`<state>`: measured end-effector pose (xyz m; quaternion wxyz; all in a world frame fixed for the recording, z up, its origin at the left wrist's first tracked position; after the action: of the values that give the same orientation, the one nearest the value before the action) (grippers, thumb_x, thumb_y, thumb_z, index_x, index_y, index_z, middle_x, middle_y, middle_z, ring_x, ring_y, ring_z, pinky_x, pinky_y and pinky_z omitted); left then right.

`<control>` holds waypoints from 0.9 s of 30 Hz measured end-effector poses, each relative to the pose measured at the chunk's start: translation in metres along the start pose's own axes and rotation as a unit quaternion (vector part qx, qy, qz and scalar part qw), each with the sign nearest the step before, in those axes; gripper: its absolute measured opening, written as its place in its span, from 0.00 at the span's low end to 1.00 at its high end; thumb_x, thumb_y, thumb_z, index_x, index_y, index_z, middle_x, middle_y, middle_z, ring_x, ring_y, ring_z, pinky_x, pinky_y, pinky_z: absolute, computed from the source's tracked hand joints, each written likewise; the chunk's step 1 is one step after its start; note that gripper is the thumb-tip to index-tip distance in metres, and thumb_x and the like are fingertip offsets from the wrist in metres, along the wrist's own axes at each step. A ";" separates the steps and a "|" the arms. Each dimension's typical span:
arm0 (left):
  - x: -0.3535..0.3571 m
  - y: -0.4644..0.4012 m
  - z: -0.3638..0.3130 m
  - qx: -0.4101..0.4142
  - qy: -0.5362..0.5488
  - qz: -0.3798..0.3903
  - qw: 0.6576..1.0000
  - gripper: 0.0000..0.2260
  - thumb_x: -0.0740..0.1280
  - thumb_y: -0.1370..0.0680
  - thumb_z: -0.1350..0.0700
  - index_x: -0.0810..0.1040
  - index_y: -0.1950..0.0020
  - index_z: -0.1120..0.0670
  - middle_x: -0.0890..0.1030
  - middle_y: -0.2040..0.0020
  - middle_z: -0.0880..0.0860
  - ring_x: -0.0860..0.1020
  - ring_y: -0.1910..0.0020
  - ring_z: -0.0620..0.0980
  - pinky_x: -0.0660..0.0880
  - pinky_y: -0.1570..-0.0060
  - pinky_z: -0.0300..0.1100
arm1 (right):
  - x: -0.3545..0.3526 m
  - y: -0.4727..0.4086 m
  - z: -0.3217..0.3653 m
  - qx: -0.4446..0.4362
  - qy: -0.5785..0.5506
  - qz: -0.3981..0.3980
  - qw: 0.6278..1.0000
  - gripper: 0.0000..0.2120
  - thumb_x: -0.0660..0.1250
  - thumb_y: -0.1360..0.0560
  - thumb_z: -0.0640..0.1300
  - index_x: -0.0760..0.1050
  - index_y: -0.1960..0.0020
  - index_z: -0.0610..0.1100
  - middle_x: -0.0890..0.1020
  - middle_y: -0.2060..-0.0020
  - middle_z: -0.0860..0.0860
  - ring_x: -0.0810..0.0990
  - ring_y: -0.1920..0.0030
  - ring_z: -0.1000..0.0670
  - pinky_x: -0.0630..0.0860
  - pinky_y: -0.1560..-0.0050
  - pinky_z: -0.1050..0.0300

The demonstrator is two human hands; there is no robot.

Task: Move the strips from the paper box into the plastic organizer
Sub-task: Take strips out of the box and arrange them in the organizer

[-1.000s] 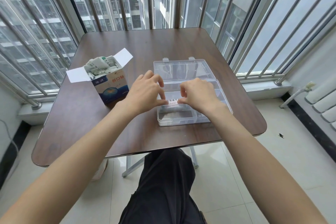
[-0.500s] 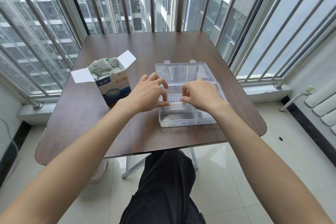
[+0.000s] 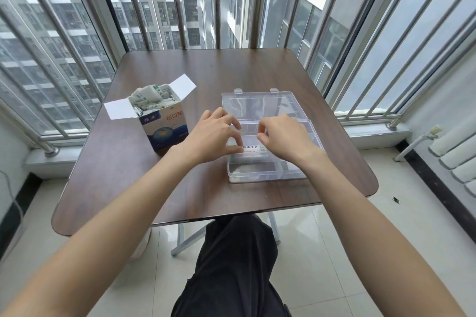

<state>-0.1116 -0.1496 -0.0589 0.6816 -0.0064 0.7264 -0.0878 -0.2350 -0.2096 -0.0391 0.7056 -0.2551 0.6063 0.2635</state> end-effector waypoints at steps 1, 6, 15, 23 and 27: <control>-0.001 0.001 0.000 0.005 0.003 -0.010 1.000 0.12 0.63 0.24 0.40 0.81 0.48 0.44 0.74 0.38 0.44 0.66 0.38 0.47 0.61 0.44 0.42 | -0.003 0.000 0.000 -0.003 -0.010 -0.021 1.000 0.10 0.58 0.22 0.44 0.78 0.49 0.44 0.82 0.53 0.46 0.79 0.52 0.43 0.71 0.58 0.54; -0.040 0.031 0.006 0.021 0.081 -0.183 0.979 0.13 0.64 0.23 0.46 0.82 0.57 0.52 0.81 0.52 0.47 0.76 0.54 0.51 0.74 0.56 0.45 | -0.029 0.000 0.009 -0.056 -0.163 -0.121 0.978 0.06 0.63 0.24 0.44 0.79 0.54 0.46 0.83 0.56 0.51 0.79 0.56 0.51 0.75 0.54 0.51; -0.073 0.108 0.115 -0.247 0.077 -0.184 0.948 0.40 0.74 0.33 0.40 0.64 0.27 0.56 0.71 0.32 0.57 0.68 0.33 0.57 0.63 0.33 0.50 | -0.051 -0.058 0.122 -0.237 -0.246 -0.099 0.935 0.06 0.68 0.25 0.41 0.81 0.49 0.45 0.84 0.55 0.53 0.78 0.56 0.55 0.71 0.53 0.63; -0.050 0.105 0.137 -0.307 0.141 -0.151 0.929 0.38 0.74 0.30 0.46 0.62 0.26 0.56 0.69 0.30 0.53 0.67 0.31 0.50 0.63 0.36 0.41 | -0.026 -0.116 0.188 -0.197 0.056 0.027 0.978 0.14 0.72 0.30 0.53 0.81 0.46 0.50 0.81 0.50 0.47 0.79 0.51 0.45 0.71 0.58 0.56; -0.052 0.107 0.138 -0.304 0.149 -0.165 0.926 0.37 0.75 0.32 0.45 0.65 0.27 0.54 0.72 0.31 0.52 0.69 0.32 0.49 0.63 0.37 0.40 | -0.022 -0.117 0.191 -0.213 0.047 0.050 0.975 0.09 0.71 0.29 0.50 0.82 0.49 0.50 0.81 0.53 0.46 0.76 0.58 0.45 0.68 0.61 0.58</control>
<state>0.0406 -0.0536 -0.0297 0.5066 -0.3198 0.8003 0.0255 -0.0202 -0.1668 0.0133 0.5918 -0.3808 0.5806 0.4096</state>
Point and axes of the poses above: each hand's wrist, its own y-axis away from the middle knuckle, its own x-axis out of the palm, z = x × y, the point moved 5 cm from there along -y, towards the middle knuckle
